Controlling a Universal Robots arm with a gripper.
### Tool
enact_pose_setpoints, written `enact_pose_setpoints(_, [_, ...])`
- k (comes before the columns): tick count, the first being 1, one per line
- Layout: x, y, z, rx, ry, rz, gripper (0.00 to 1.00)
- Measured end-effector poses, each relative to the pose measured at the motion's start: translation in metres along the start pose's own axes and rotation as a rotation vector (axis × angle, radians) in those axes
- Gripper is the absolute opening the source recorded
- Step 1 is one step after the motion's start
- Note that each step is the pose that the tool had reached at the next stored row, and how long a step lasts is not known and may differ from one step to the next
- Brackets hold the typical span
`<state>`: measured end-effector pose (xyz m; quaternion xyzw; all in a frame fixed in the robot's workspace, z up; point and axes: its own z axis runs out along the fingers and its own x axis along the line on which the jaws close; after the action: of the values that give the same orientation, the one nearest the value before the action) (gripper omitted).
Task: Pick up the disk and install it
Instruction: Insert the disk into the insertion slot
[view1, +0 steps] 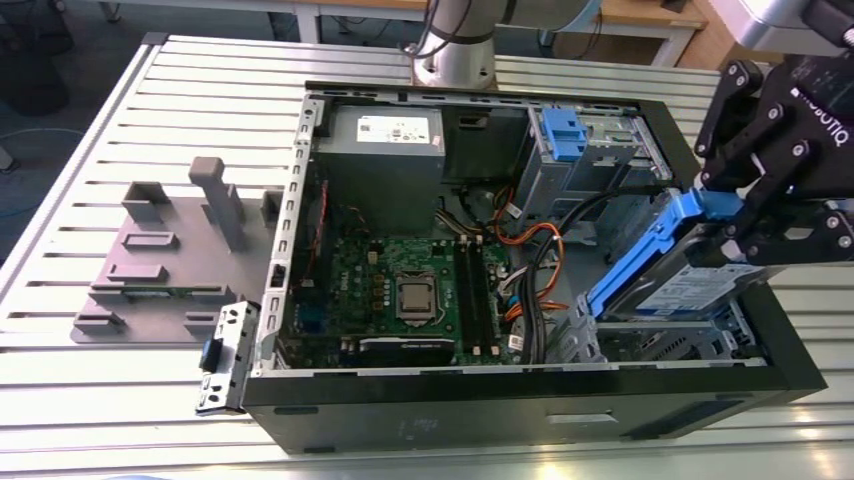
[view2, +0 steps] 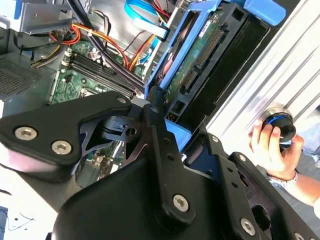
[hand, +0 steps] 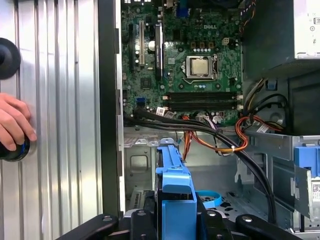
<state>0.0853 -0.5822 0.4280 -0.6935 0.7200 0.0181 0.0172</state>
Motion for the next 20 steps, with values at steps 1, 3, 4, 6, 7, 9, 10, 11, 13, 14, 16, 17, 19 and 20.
enact_pose_setpoints(1, [0.0001, 0.0000, 0.0019, 0.0000, 0.0000, 0.000, 0.36])
enact_pose_setpoints(3, [0.0003, 0.0000, 0.0055, 0.0000, 0.0001, 0.000, 0.36])
enact_pose_setpoints(4, [0.0004, 0.0000, 0.0073, 0.0000, 0.0000, 0.000, 0.36])
enact_pose_setpoints(6, [0.0005, 0.0000, 0.0109, 0.0000, 0.0000, 0.000, 0.36])
enact_pose_setpoints(7, [0.0006, -0.0001, 0.0127, 0.0000, 0.0000, 0.000, 0.36])
enact_pose_setpoints(9, [0.0008, -0.0001, 0.0164, 0.0000, 0.0000, 0.000, 0.36])
enact_pose_setpoints(10, [0.0008, -0.0001, 0.0174, 0.0000, 0.0001, 0.000, 0.36])
enact_pose_setpoints(11, [0.0008, -0.0001, 0.0175, 0.0000, 0.0000, 0.000, 0.36])
enact_pose_setpoints(13, [0.0008, -0.0001, 0.0175, 0.0000, 0.0003, 0.000, 0.36])
enact_pose_setpoints(14, [0.0009, -0.0001, 0.0176, 0.0000, 0.0002, 0.000, 0.36])
enact_pose_setpoints(16, [0.0009, -0.0001, 0.0177, 0.0000, 0.0004, 0.000, 0.36])
enact_pose_setpoints(17, [0.0009, -0.0001, 0.0177, 0.0000, 0.0003, 0.000, 0.38])
enact_pose_setpoints(19, [0.0009, -0.0001, 0.0180, -0.0001, -0.0003, 0.000, 0.44])
enact_pose_setpoints(20, [0.0009, -0.0001, 0.0180, 0.0000, -0.0001, 0.000, 0.44])
